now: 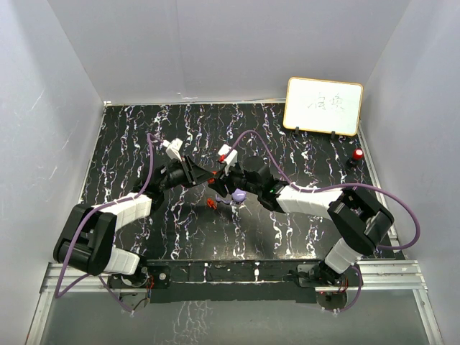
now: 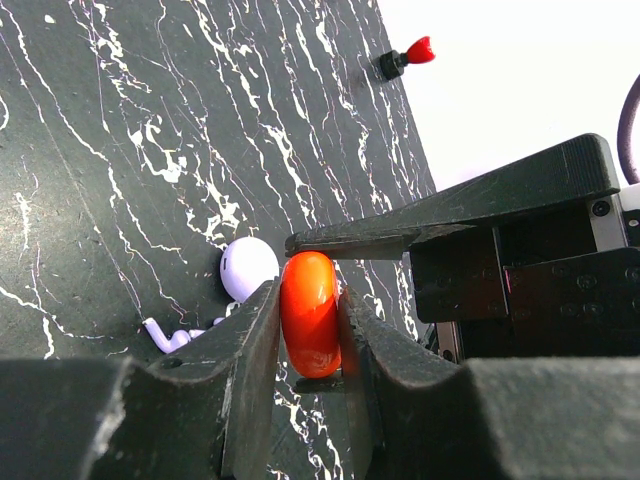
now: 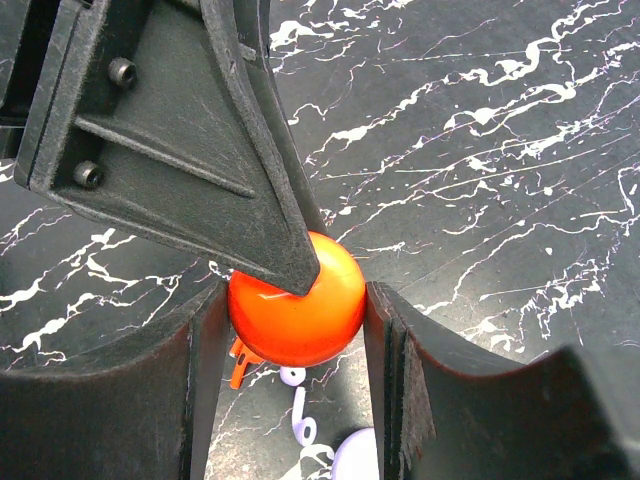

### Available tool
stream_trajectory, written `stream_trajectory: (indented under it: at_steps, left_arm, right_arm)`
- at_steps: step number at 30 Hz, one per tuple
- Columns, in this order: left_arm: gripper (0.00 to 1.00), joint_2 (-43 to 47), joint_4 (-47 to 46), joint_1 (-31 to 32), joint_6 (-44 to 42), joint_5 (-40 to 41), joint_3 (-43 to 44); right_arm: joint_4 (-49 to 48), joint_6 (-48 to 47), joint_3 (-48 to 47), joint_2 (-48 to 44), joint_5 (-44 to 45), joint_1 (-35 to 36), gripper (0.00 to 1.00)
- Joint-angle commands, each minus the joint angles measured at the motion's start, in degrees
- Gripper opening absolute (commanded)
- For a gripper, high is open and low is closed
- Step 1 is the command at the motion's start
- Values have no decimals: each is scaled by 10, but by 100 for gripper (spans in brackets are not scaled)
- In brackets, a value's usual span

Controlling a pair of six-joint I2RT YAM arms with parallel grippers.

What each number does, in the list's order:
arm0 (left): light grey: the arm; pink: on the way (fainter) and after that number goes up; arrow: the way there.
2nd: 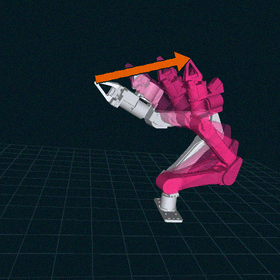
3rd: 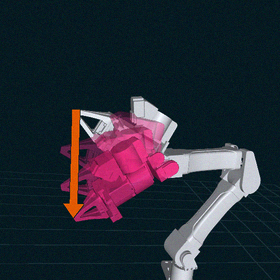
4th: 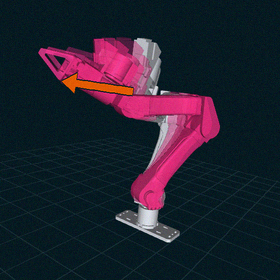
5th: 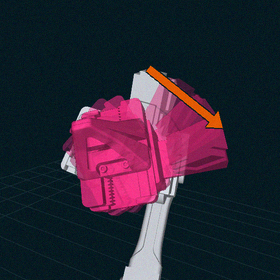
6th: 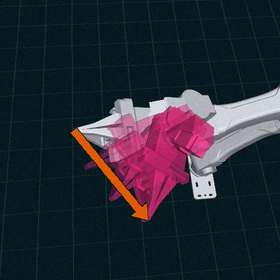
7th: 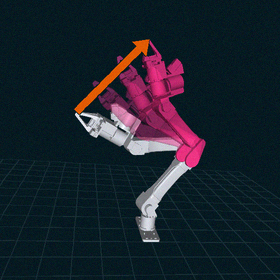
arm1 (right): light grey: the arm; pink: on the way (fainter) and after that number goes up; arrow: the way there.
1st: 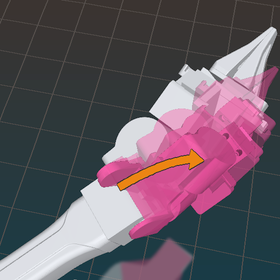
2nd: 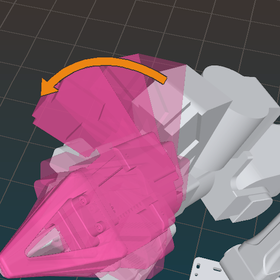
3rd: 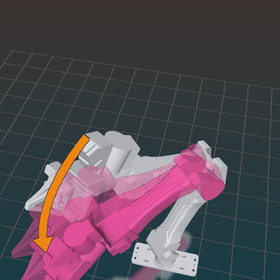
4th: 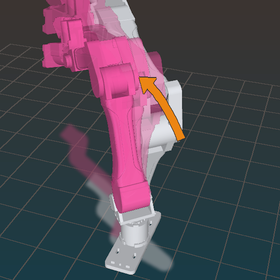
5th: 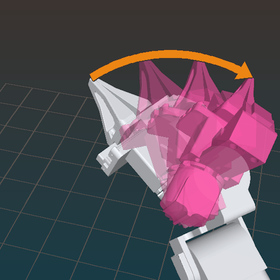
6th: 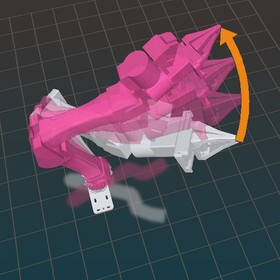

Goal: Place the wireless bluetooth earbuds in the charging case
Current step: Pick up the charging case at the center of the board.

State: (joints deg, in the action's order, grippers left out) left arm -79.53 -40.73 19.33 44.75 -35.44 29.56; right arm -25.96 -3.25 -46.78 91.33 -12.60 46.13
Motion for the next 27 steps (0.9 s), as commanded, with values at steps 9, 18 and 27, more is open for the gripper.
stream_trajectory:
  at_steps: [9, 18, 27]
  left_arm:
    - [7, 9, -10, 3, -12, -11, 11]
    - [0, 9, 4, 3, -23, 1, 17]
    - [0, 5, 8, -18, -36, 9, 51]
  right_arm:
    - [-37, -6, -21, -13, 0, 4, 23]
    - [-41, 18, -20, -22, 27, 2, 82]
    - [-51, 159, 39, -129, -56, -111, 86]
